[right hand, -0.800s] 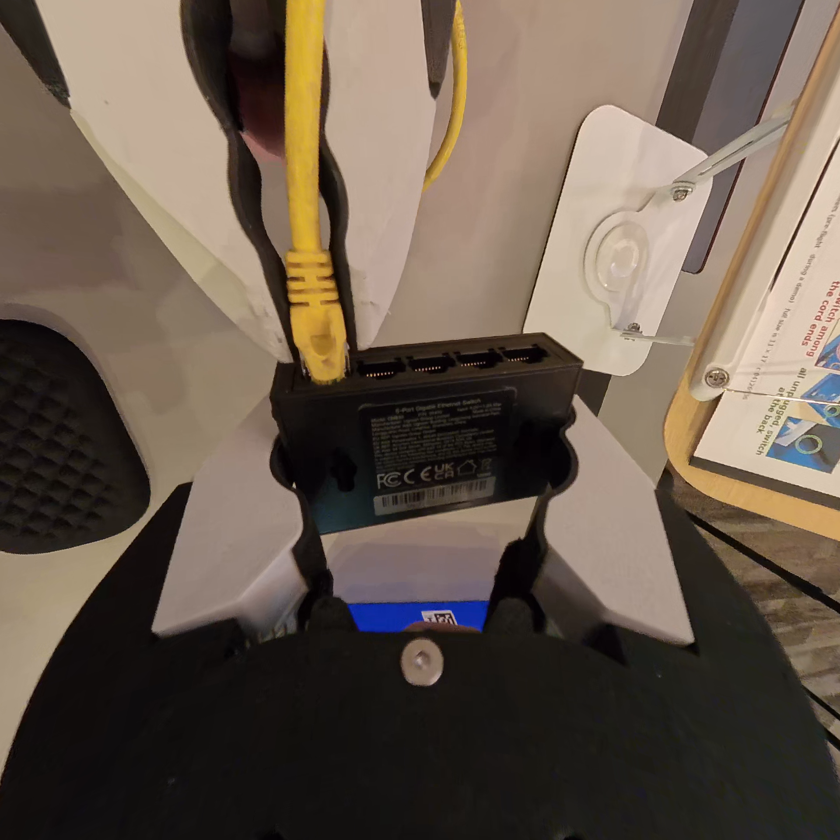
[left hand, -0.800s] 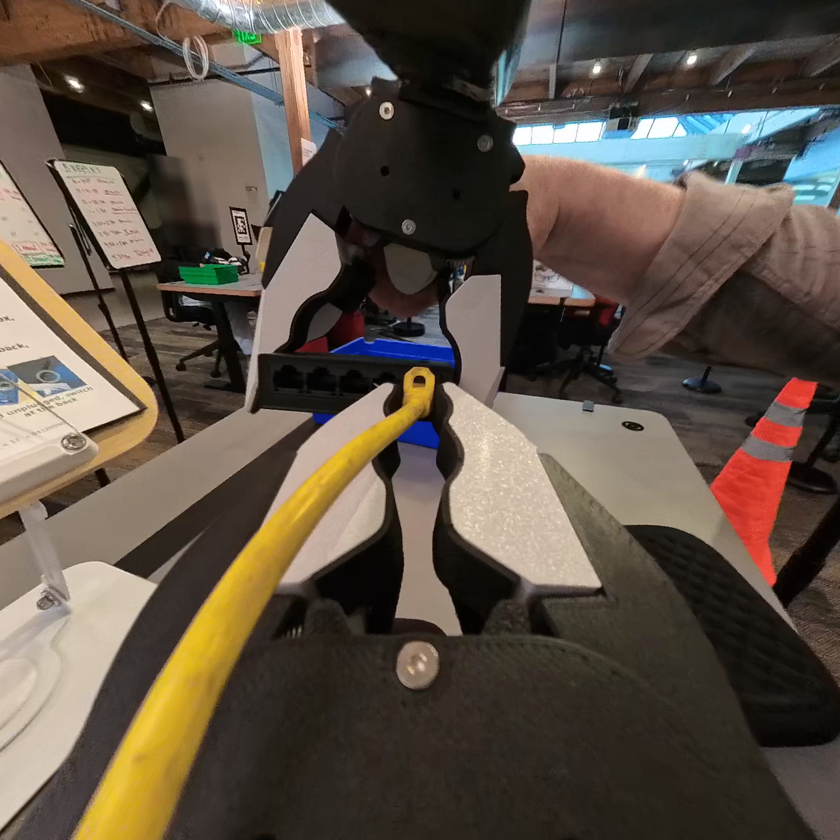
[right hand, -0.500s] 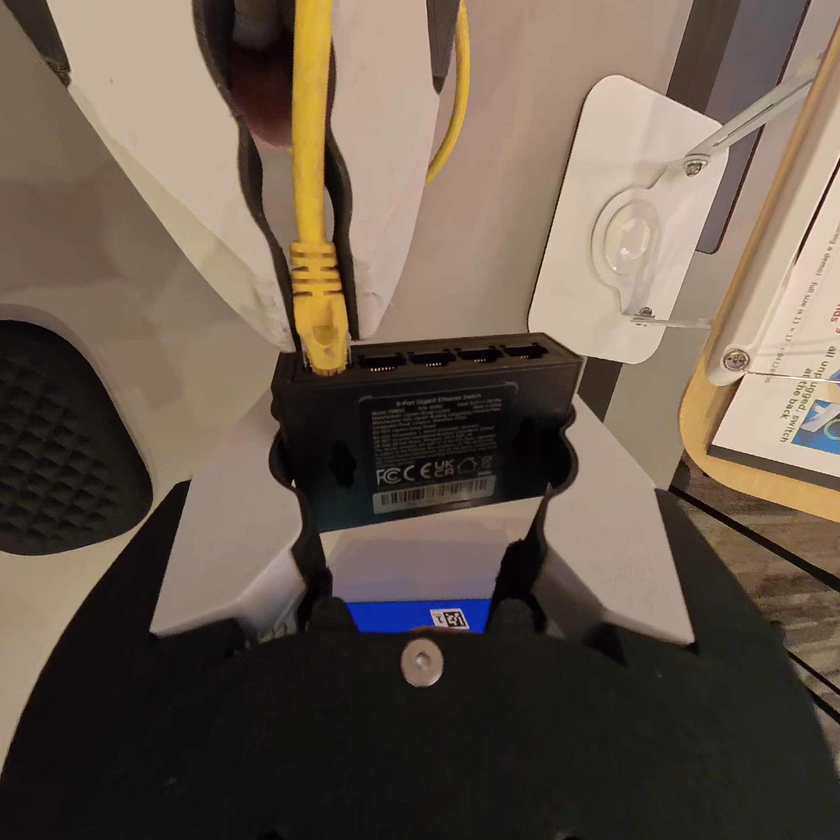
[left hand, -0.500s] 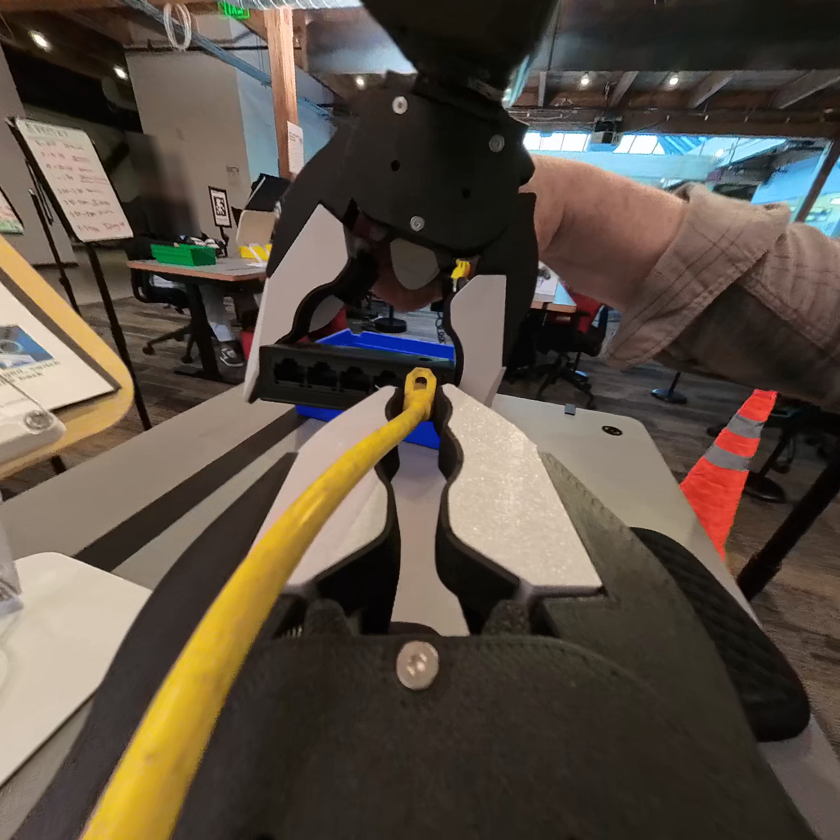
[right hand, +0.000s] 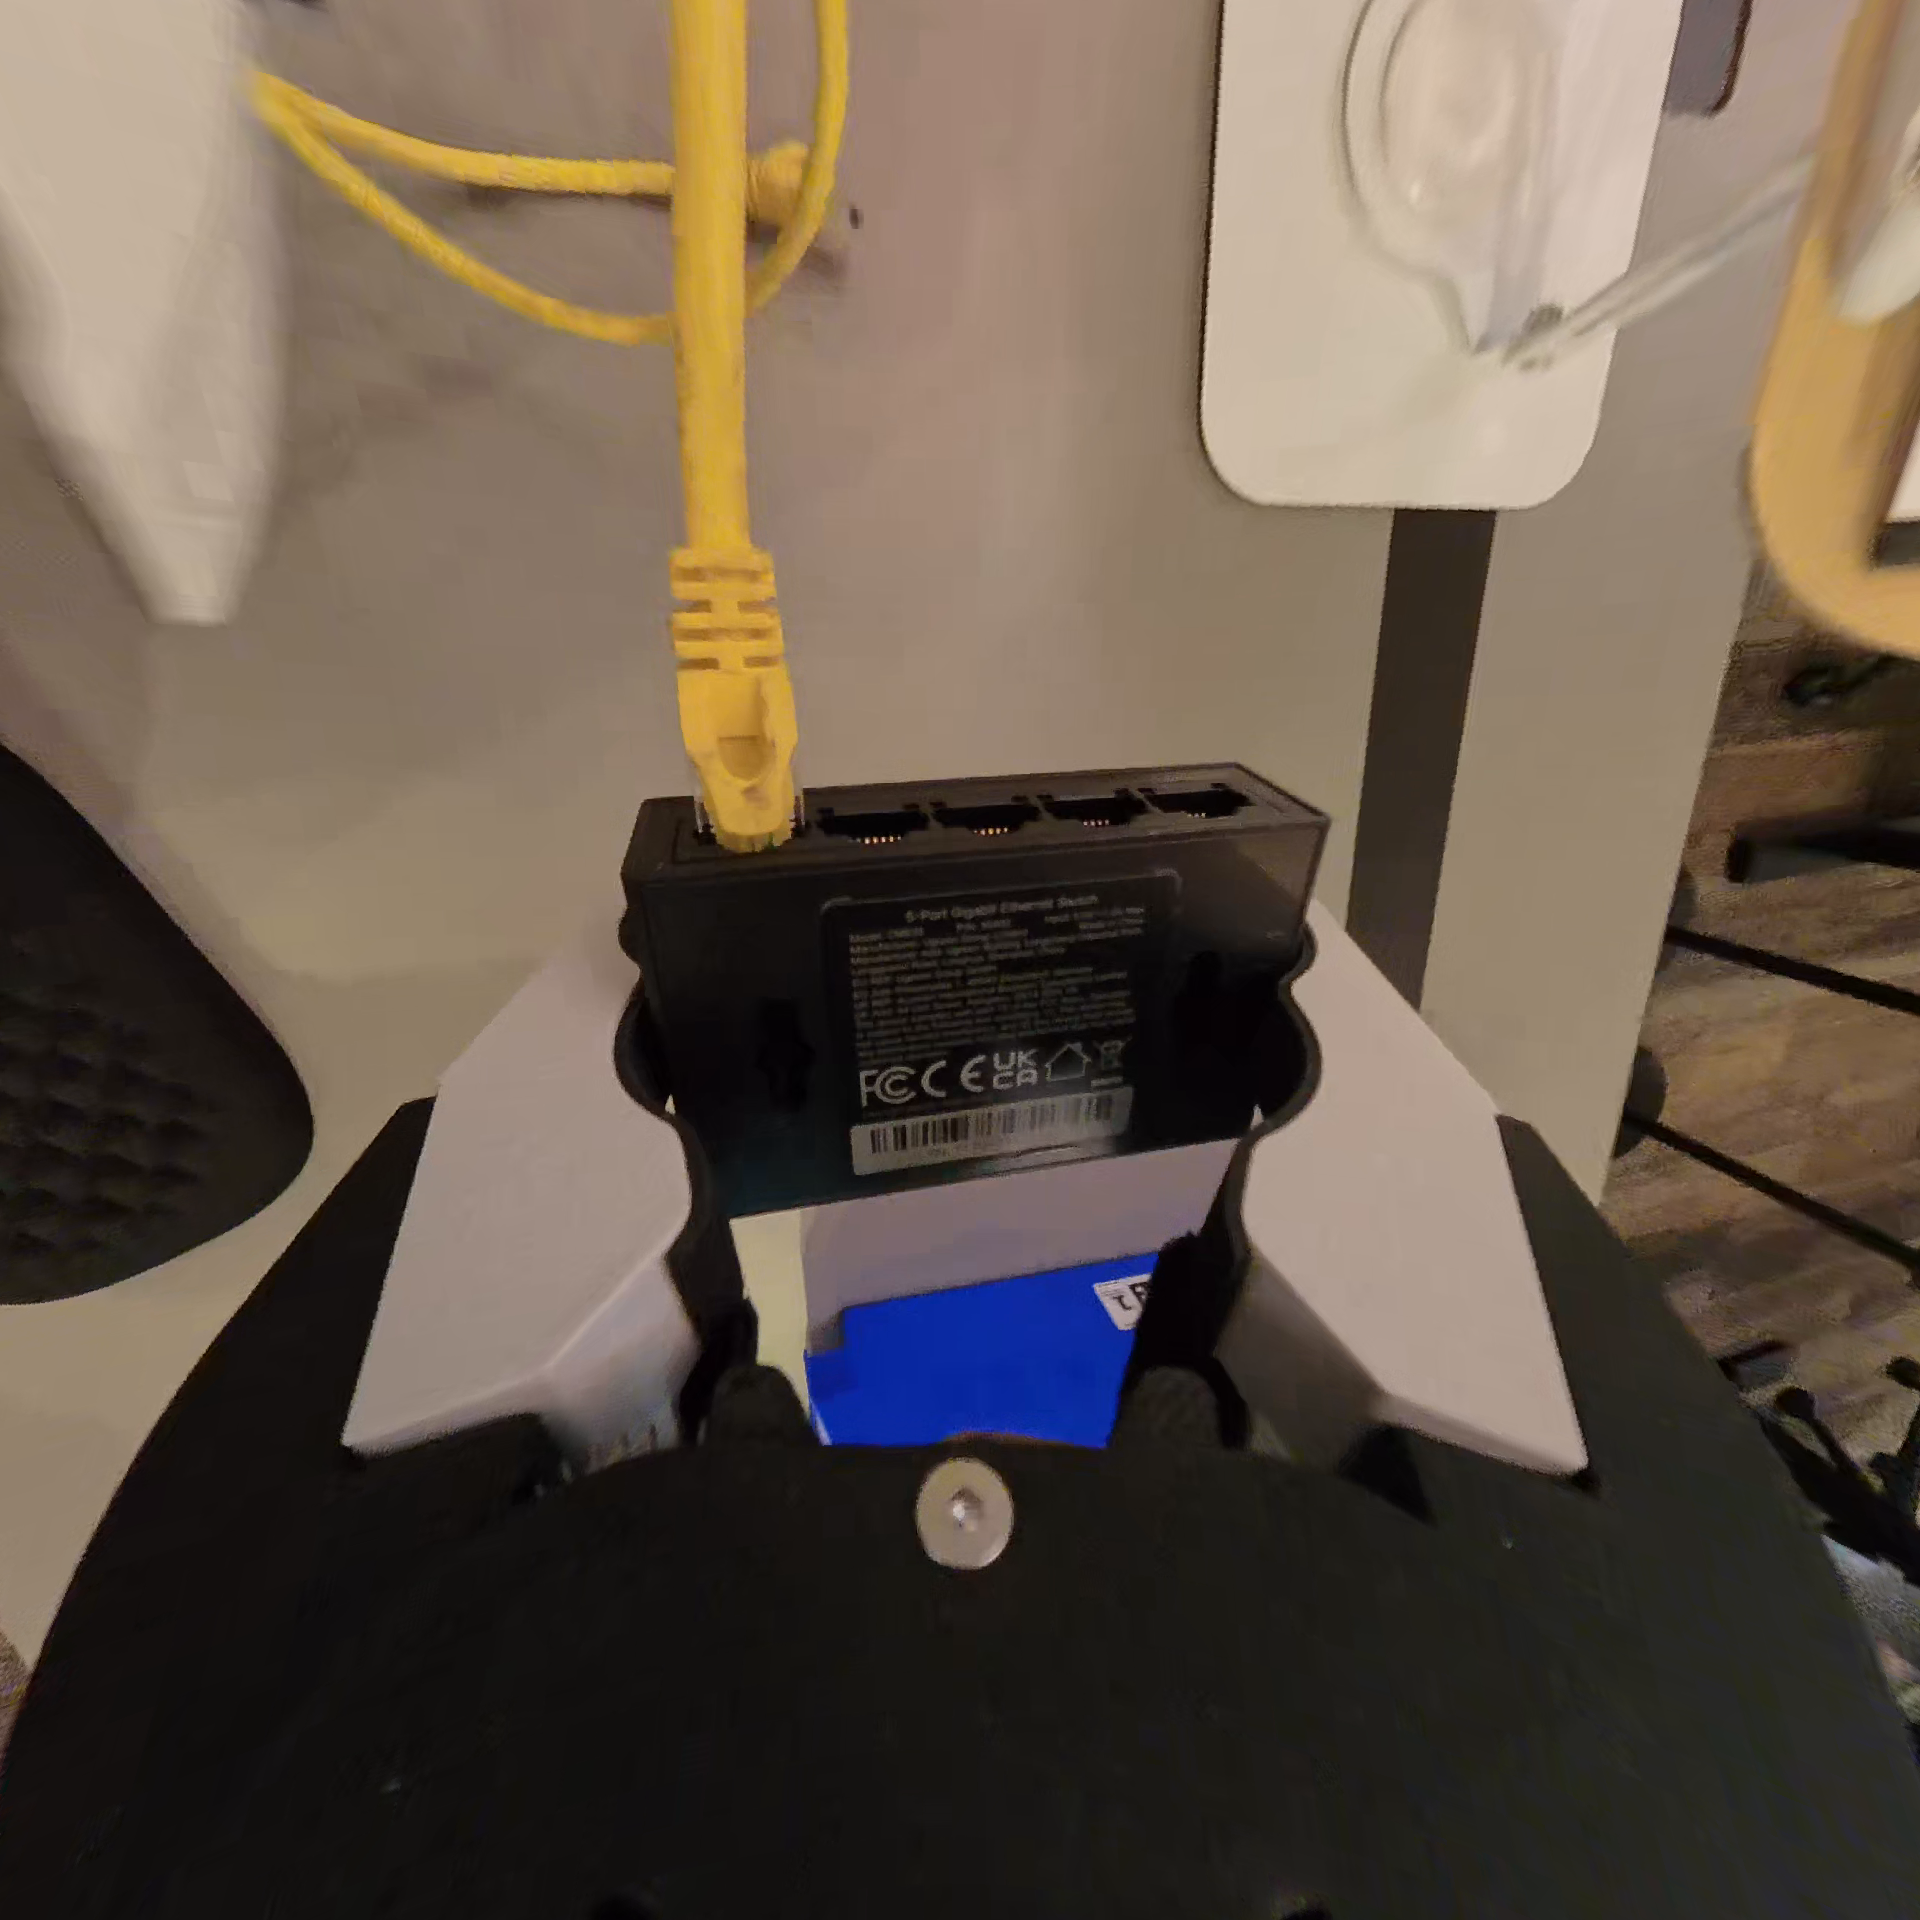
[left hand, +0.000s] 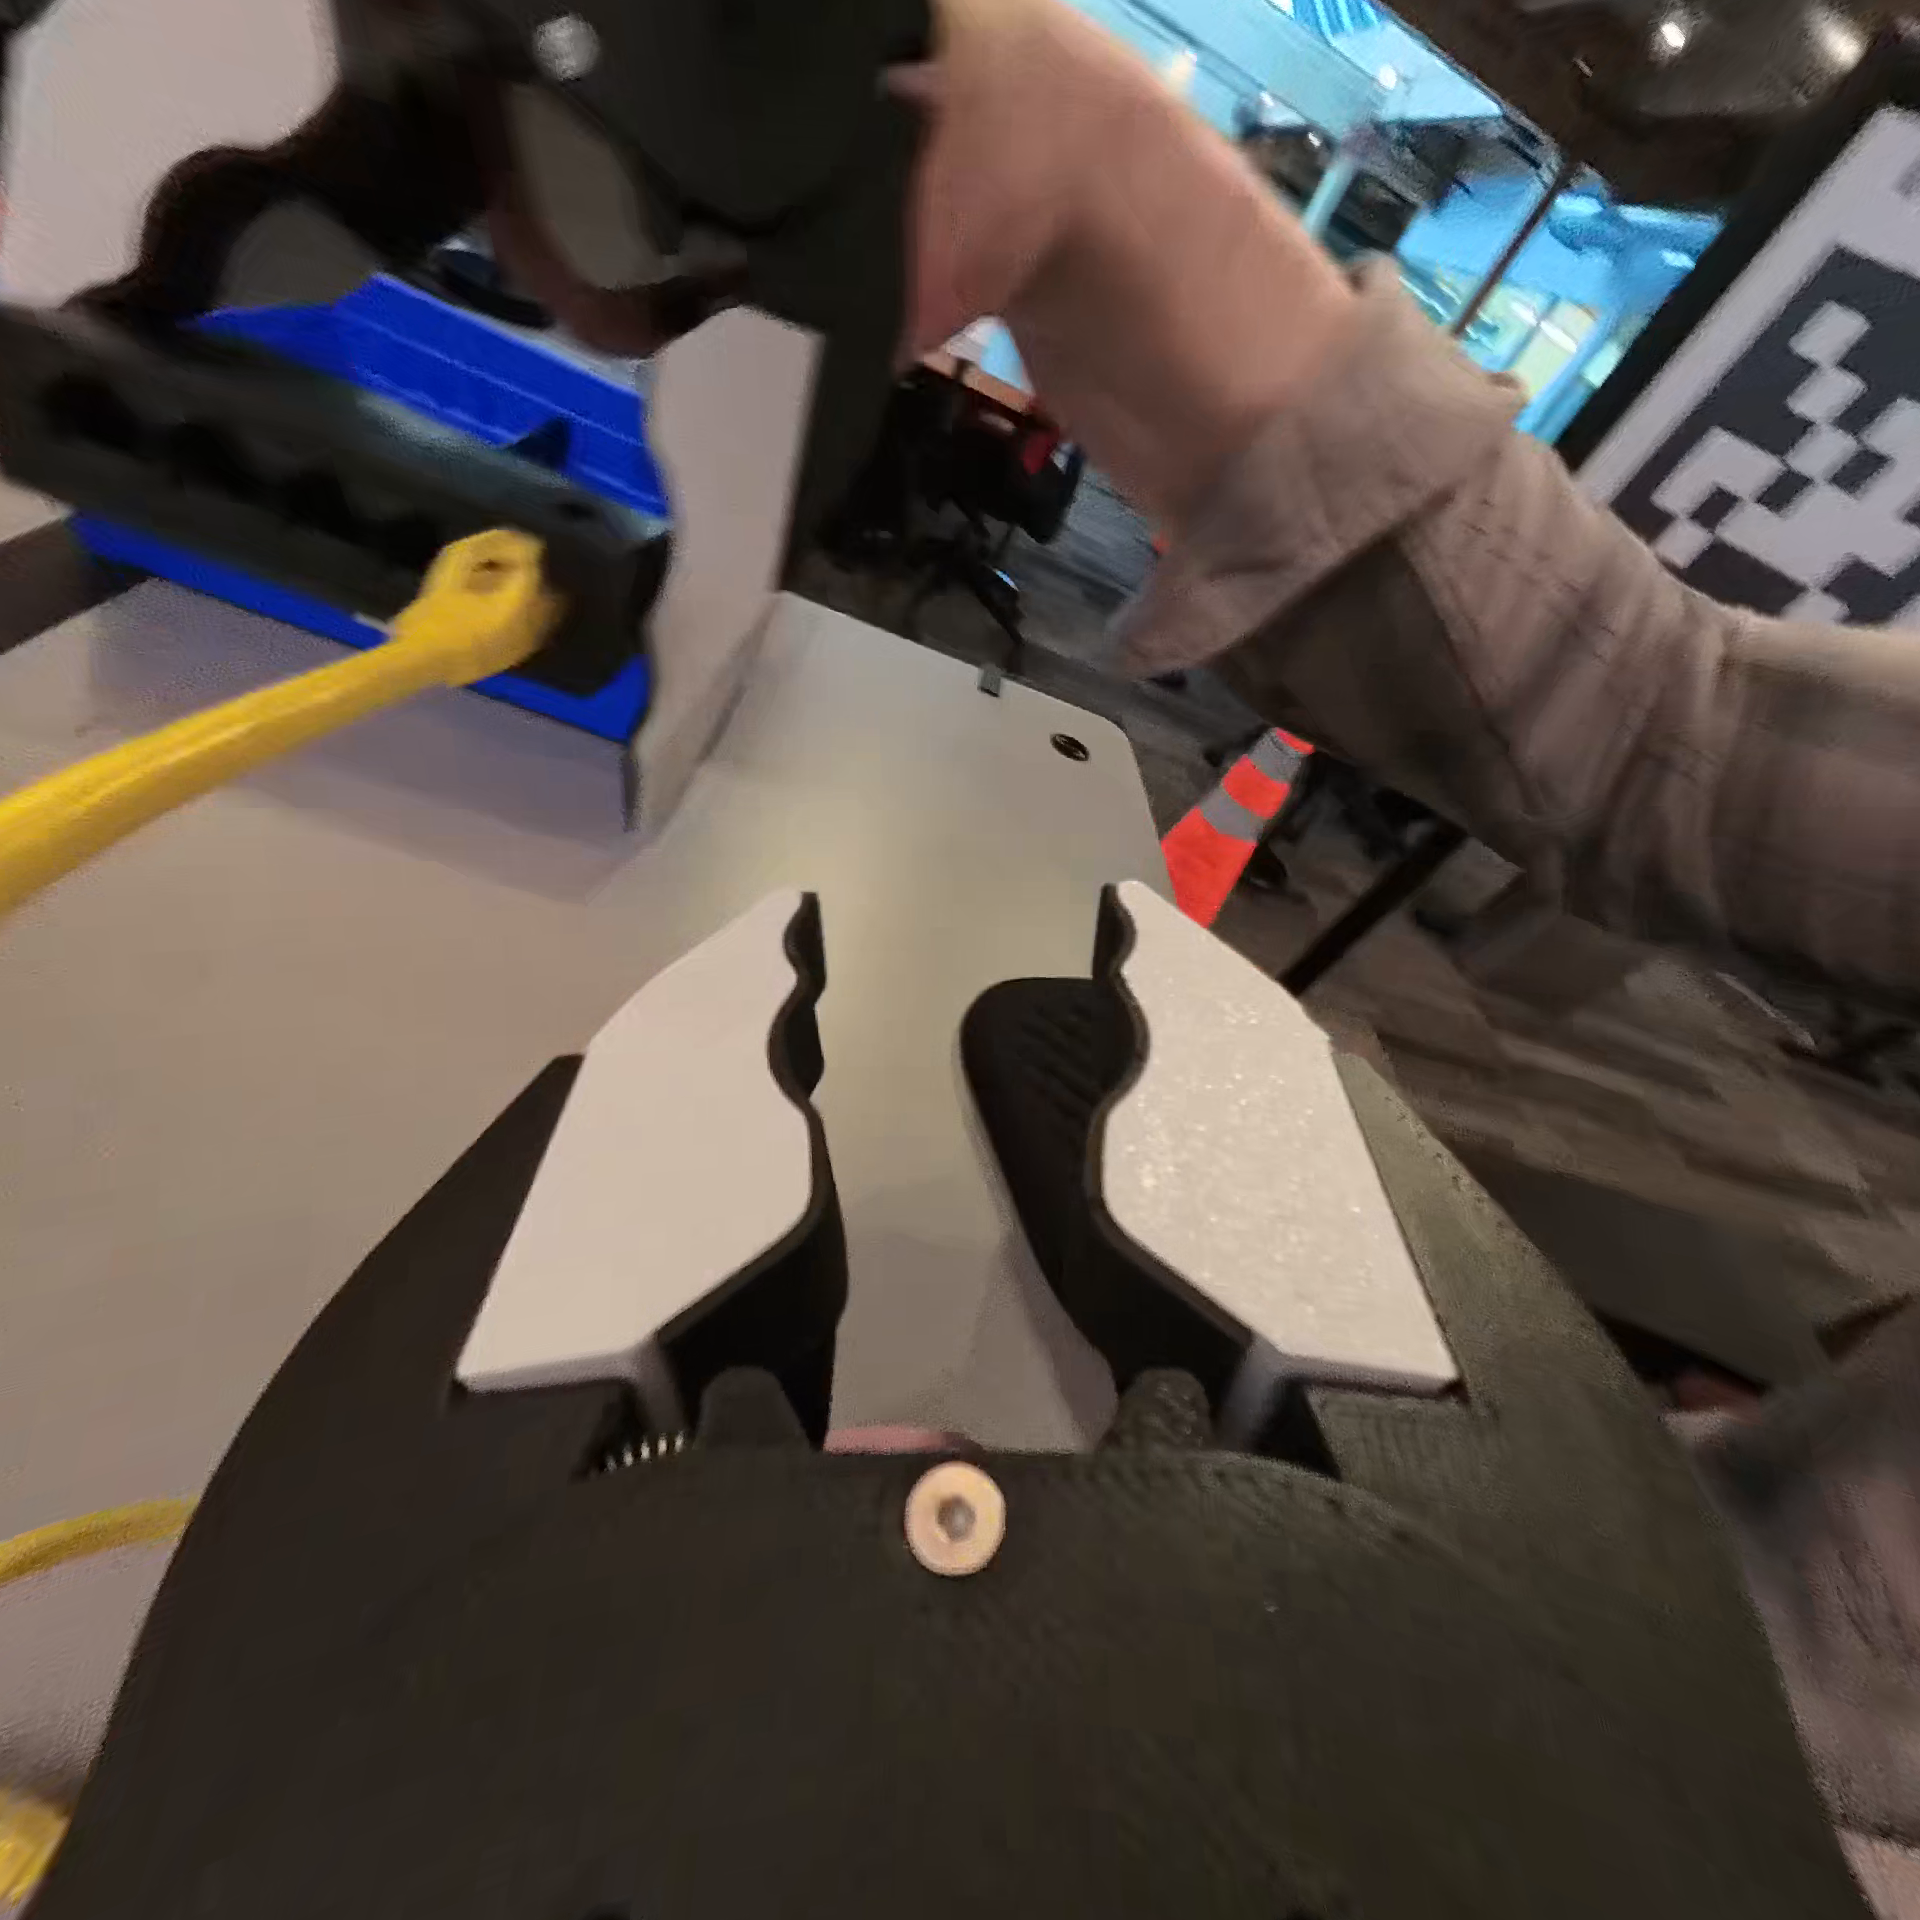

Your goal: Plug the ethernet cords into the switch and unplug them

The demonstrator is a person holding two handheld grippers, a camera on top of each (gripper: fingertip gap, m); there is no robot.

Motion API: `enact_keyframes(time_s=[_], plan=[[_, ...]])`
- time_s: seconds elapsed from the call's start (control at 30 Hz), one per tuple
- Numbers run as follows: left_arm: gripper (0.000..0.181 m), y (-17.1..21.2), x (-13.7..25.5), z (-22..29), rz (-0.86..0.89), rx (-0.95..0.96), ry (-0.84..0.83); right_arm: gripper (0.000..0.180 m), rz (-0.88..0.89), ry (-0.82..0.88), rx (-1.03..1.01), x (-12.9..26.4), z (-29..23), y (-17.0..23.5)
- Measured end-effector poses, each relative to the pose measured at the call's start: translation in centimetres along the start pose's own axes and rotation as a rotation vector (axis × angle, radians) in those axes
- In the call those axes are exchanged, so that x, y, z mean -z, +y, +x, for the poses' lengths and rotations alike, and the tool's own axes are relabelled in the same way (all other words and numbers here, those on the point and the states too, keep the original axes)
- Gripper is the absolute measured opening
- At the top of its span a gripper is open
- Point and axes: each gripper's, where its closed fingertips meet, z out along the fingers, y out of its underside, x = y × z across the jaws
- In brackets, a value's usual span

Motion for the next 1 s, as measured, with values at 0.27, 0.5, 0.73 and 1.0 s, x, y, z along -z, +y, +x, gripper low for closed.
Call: enact_keyframes(time_s=[0.27,0.5,0.73,1.0], plan=[[0.047,-2.0,1.8,6.9,0.026,-0.306,0.216,0.113,-0.015,-0.051,-0.06,-4.5,-1.1,3.1],[0.041,-4.6,5.6,1.7,0.075,-0.333,0.042,0.113,-0.043,-0.096,-0.05,-8.9,-2.2,2.5],[0.039,-5.0,7.6,-1.9,0.044,-0.356,-0.092,0.111,-0.104,-0.12,-0.025,-12.1,-2.7,2.3],[0.038,-4.8,8.2,-2.7,0.009,-0.375,-0.135,0.109,-0.176,-0.183,0.017,-14.5,-4.1,2.1]])
